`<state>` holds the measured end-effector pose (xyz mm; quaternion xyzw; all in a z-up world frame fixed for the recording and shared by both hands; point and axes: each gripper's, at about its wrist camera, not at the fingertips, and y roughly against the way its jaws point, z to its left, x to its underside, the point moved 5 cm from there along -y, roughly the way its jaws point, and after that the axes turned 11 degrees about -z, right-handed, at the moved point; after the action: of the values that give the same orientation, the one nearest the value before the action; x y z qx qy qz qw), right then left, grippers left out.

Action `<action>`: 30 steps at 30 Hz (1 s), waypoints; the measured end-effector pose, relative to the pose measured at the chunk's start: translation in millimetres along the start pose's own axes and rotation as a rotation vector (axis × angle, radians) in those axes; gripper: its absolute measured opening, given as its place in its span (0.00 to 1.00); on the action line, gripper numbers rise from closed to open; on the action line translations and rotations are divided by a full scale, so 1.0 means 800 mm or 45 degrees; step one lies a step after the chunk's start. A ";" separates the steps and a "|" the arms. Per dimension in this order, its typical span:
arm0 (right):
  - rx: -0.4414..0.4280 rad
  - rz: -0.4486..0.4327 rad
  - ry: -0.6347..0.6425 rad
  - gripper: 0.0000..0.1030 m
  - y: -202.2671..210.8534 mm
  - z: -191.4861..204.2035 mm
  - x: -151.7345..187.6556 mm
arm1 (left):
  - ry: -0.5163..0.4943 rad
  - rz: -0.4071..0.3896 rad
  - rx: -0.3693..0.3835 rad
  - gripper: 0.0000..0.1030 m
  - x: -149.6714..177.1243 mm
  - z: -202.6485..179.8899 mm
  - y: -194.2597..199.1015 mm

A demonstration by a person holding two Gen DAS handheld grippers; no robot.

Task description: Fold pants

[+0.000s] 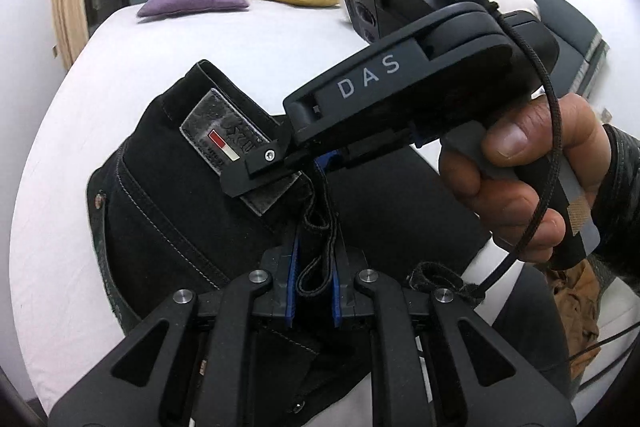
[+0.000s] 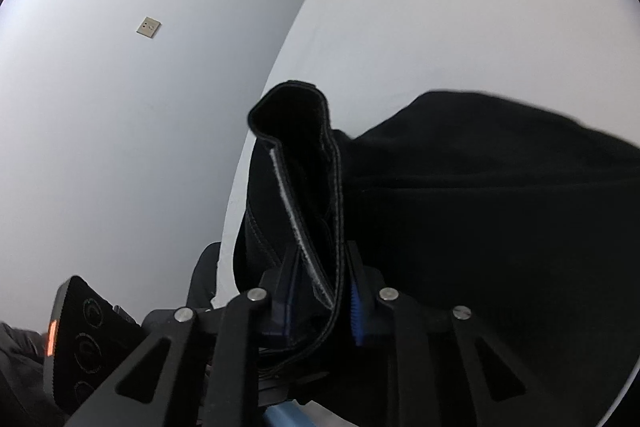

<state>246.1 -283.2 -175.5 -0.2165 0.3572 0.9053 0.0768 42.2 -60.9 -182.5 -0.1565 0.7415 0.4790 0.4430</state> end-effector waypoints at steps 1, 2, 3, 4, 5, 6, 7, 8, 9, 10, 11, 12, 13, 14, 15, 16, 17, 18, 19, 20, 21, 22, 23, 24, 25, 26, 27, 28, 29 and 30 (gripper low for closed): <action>0.013 -0.015 0.009 0.21 0.006 -0.001 0.001 | -0.017 -0.003 0.013 0.11 -0.002 -0.009 -0.003; 0.026 -0.030 0.013 0.20 0.014 -0.004 0.002 | -0.030 -0.003 0.026 0.11 -0.004 -0.016 -0.007; 0.042 -0.046 0.013 0.20 0.026 -0.009 0.001 | -0.038 -0.001 0.040 0.11 -0.006 -0.022 -0.011; 0.060 -0.065 0.013 0.20 0.037 -0.016 0.002 | -0.049 0.002 0.061 0.11 -0.009 -0.032 -0.017; 0.070 -0.078 0.008 0.19 0.045 -0.022 0.002 | -0.061 0.003 0.078 0.11 -0.013 -0.041 -0.023; 0.086 -0.097 -0.002 0.19 0.058 -0.032 0.002 | -0.076 0.004 0.097 0.11 -0.019 -0.055 -0.024; 0.101 -0.111 -0.010 0.18 0.069 -0.041 0.004 | -0.089 0.007 0.114 0.11 -0.021 -0.064 -0.030; 0.131 -0.129 -0.025 0.18 0.084 -0.055 0.006 | -0.101 0.013 0.137 0.11 -0.024 -0.076 -0.037; 0.151 -0.136 -0.033 0.17 0.093 -0.064 0.008 | -0.117 0.019 0.160 0.11 -0.027 -0.089 -0.046; 0.171 -0.140 -0.043 0.16 0.100 -0.073 0.011 | -0.132 0.025 0.178 0.11 -0.030 -0.098 -0.054; 0.192 -0.142 -0.055 0.16 0.109 -0.083 0.014 | -0.149 0.035 0.201 0.11 -0.032 -0.114 -0.066; 0.209 -0.142 -0.068 0.16 0.117 -0.094 0.017 | -0.160 0.043 0.216 0.11 -0.033 -0.125 -0.074; 0.221 -0.141 -0.077 0.16 0.124 -0.103 0.019 | -0.173 0.052 0.229 0.11 -0.033 -0.137 -0.083; 0.234 -0.140 -0.085 0.16 0.130 -0.111 0.020 | -0.181 0.059 0.238 0.11 -0.031 -0.145 -0.090; 0.249 -0.137 -0.091 0.16 0.135 -0.121 0.021 | -0.183 0.068 0.244 0.11 -0.030 -0.150 -0.096; 0.258 -0.134 -0.093 0.16 0.139 -0.127 0.021 | -0.183 0.078 0.249 0.11 -0.031 -0.153 -0.109; 0.266 -0.131 -0.098 0.16 0.141 -0.134 0.021 | -0.182 0.088 0.253 0.11 -0.030 -0.157 -0.117; 0.269 -0.129 -0.107 0.16 0.141 -0.140 0.020 | -0.180 0.097 0.256 0.11 -0.029 -0.161 -0.124; 0.274 -0.127 -0.110 0.16 0.141 -0.144 0.020 | -0.178 0.106 0.258 0.11 -0.028 -0.163 -0.130; 0.278 -0.127 -0.114 0.16 0.138 -0.145 0.017 | -0.172 0.116 0.262 0.11 -0.026 -0.161 -0.135; 0.278 -0.129 -0.121 0.16 0.137 -0.148 0.017 | -0.170 0.121 0.262 0.11 -0.025 -0.162 -0.139; 0.275 -0.131 -0.129 0.16 0.138 -0.152 0.020 | -0.169 0.130 0.262 0.11 -0.023 -0.163 -0.145; 0.276 -0.123 -0.134 0.16 0.134 -0.159 0.023 | -0.173 0.161 0.260 0.11 -0.018 -0.158 -0.150; 0.292 -0.103 -0.127 0.22 0.127 -0.163 0.026 | -0.177 0.198 0.252 0.11 -0.010 -0.158 -0.158; 0.307 -0.077 -0.130 0.28 0.117 -0.172 0.031 | -0.157 0.233 0.241 0.11 -0.009 -0.154 -0.165; 0.281 -0.084 -0.156 0.29 0.114 -0.181 0.036 | -0.124 0.239 0.246 0.12 -0.006 -0.148 -0.167; 0.230 -0.120 -0.191 0.31 0.115 -0.188 0.039 | -0.098 0.234 0.261 0.14 -0.006 -0.145 -0.165; 0.194 -0.150 -0.210 0.37 0.118 -0.189 0.040 | -0.073 0.231 0.282 0.15 -0.008 -0.139 -0.161; 0.168 -0.175 -0.227 0.40 0.122 -0.188 0.041 | -0.031 0.235 0.314 0.19 -0.012 -0.130 -0.149; 0.163 -0.190 -0.236 0.45 0.127 -0.185 0.043 | 0.002 0.234 0.332 0.27 -0.018 -0.121 -0.140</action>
<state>235.5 -458.9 -225.3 -0.1526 0.3886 0.8886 0.1902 74.2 -201.0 -220.4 -0.0295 0.8089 0.4169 0.4135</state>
